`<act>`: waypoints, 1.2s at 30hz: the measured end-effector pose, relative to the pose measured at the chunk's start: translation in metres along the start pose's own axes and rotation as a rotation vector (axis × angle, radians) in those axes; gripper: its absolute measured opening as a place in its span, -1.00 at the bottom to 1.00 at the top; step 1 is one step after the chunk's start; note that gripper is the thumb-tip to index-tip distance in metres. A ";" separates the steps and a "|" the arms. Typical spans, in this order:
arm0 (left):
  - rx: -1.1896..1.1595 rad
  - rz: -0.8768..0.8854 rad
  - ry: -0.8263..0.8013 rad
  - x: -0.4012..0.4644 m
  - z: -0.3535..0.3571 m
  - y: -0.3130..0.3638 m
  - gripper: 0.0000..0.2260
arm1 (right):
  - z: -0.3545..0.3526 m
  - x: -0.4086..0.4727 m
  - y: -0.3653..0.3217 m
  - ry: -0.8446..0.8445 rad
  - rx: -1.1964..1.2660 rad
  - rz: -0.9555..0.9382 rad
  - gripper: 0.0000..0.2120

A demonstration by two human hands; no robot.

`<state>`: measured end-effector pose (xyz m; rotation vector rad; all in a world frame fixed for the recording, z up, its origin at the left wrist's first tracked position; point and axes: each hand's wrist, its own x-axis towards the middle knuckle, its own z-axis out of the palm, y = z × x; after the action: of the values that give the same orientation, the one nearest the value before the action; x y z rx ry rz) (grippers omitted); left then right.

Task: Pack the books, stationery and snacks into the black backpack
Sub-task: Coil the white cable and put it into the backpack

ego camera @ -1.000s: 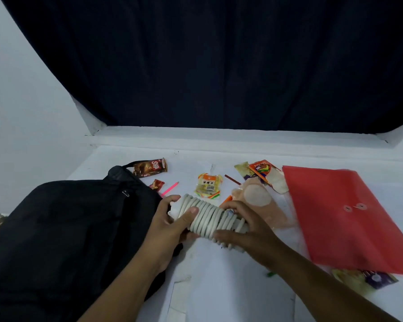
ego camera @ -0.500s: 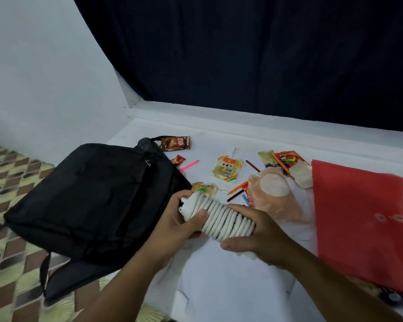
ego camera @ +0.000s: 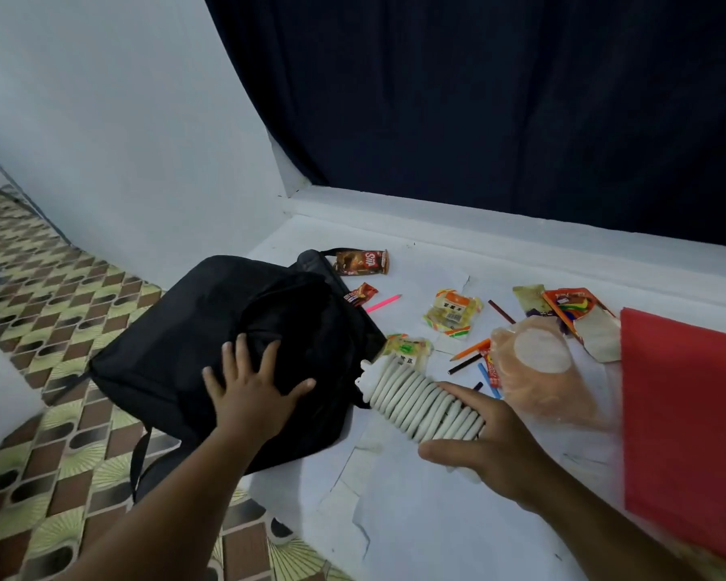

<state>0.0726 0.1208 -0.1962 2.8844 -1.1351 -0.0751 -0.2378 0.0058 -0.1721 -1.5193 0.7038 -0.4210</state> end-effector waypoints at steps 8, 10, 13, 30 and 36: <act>-0.121 -0.107 -0.103 0.025 -0.019 -0.036 -0.08 | 0.025 0.024 -0.015 -0.039 -0.061 -0.051 -0.40; -0.167 -0.035 -0.091 0.033 -0.029 -0.050 -0.15 | 0.036 0.035 -0.020 -0.050 -0.087 -0.091 -0.41; -0.314 0.094 -0.034 0.045 -0.053 -0.076 -0.29 | 0.057 0.056 -0.028 -0.072 -0.106 -0.133 -0.45; -0.900 0.222 0.020 0.064 -0.133 -0.133 -0.51 | 0.227 0.197 -0.072 -0.476 -0.344 -0.016 -0.58; -1.059 0.110 0.006 0.056 -0.120 -0.134 -0.54 | 0.247 0.203 -0.039 -0.377 -0.501 -0.073 -0.12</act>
<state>0.2114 0.1830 -0.0857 1.8751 -0.8544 -0.4910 0.0800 0.0579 -0.1870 -2.0314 0.4719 0.0019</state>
